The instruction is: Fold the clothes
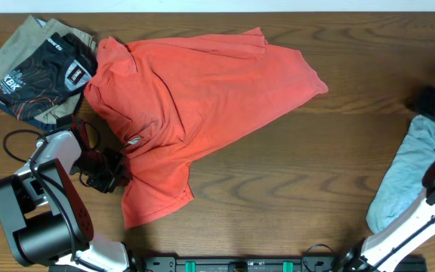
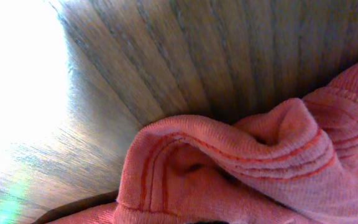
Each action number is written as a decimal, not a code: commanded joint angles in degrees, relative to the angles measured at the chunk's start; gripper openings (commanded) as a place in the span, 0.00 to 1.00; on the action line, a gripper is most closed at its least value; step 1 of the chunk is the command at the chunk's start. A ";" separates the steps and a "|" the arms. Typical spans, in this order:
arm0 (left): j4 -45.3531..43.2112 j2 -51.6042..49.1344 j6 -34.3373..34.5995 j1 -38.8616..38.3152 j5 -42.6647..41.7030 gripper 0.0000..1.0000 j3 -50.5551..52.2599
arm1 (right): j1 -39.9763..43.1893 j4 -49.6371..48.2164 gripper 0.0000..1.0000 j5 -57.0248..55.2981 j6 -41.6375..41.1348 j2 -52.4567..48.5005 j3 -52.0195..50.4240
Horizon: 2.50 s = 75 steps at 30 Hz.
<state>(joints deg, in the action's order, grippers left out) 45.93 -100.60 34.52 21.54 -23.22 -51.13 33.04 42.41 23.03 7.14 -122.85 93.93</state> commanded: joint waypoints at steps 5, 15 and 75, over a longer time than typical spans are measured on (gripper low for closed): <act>-1.27 -1.09 0.22 0.20 2.67 0.06 0.68 | -12.98 -0.44 0.65 5.95 -2.67 1.75 0.48; -1.20 -1.09 -0.04 0.20 2.64 0.06 0.68 | -26.16 -3.56 0.72 -6.47 -12.04 -2.08 -0.90; -10.60 26.10 -14.93 -3.10 -2.23 0.06 -52.04 | -20.61 4.74 0.01 -22.62 -17.59 46.60 11.43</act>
<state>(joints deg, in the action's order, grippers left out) 36.84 -74.96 18.61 17.93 -26.63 -102.26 11.25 47.44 4.69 -11.46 -76.40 104.47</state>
